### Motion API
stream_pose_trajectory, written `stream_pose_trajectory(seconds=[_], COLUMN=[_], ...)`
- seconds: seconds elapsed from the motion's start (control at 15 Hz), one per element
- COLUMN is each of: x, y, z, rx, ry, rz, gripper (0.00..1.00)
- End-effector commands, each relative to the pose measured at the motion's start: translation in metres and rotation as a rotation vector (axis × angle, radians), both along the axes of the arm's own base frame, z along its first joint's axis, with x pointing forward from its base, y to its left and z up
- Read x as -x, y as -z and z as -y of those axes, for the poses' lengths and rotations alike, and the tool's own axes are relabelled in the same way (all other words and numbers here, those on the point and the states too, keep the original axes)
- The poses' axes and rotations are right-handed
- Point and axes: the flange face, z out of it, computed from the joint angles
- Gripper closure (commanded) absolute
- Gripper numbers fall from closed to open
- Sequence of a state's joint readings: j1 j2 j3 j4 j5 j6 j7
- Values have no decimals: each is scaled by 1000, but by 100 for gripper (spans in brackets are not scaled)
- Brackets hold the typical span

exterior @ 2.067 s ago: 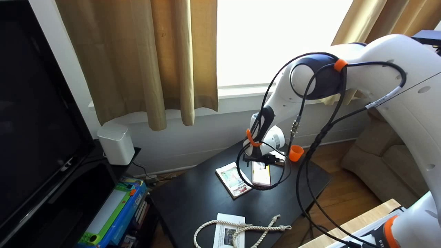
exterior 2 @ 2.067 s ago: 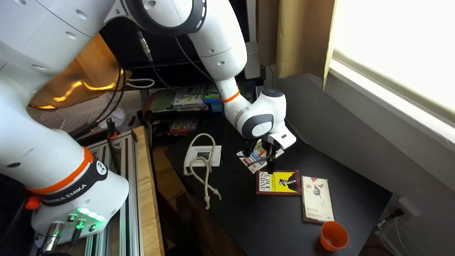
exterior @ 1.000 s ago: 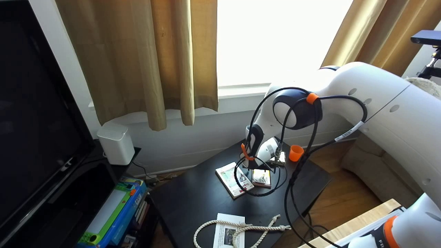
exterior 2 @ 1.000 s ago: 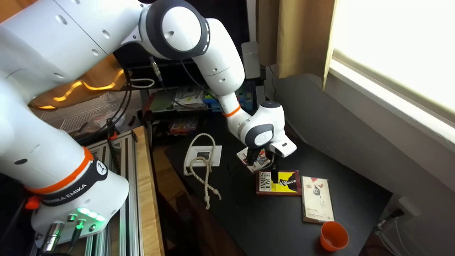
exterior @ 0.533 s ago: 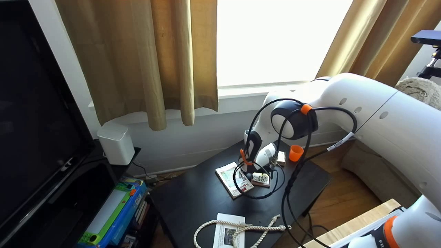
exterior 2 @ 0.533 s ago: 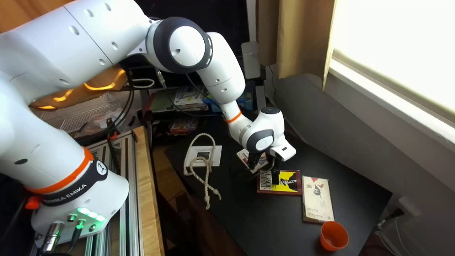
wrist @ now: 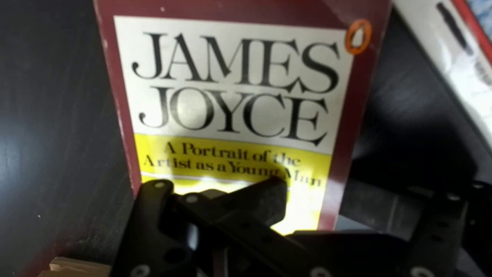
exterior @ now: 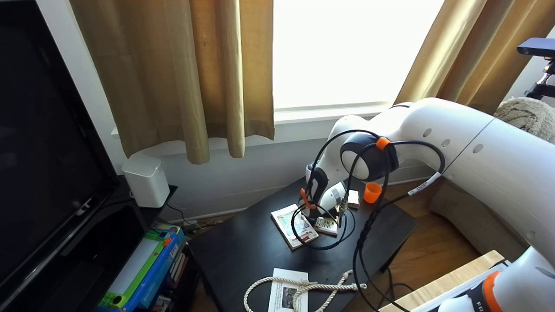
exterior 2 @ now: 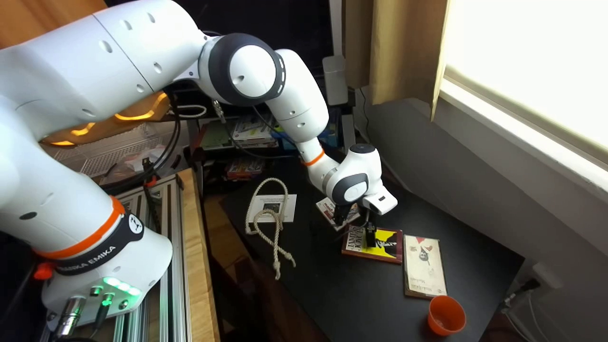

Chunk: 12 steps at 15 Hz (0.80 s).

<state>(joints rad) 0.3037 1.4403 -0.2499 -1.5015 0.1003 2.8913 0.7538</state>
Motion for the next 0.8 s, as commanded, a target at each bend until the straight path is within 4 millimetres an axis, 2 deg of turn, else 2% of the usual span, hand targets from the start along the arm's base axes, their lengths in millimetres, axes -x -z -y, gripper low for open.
stream_pose_trajectory(seconds=[0.0, 0.07, 0.13, 0.73], x=[3, 1, -1, -12], y=[20, 17, 14, -18], z=[0, 0, 0, 4], rx=[-3, -3, -7, -37], ry=[41, 45, 54, 98], rz=[21, 28, 35, 48], gripper=[92, 98, 100, 100])
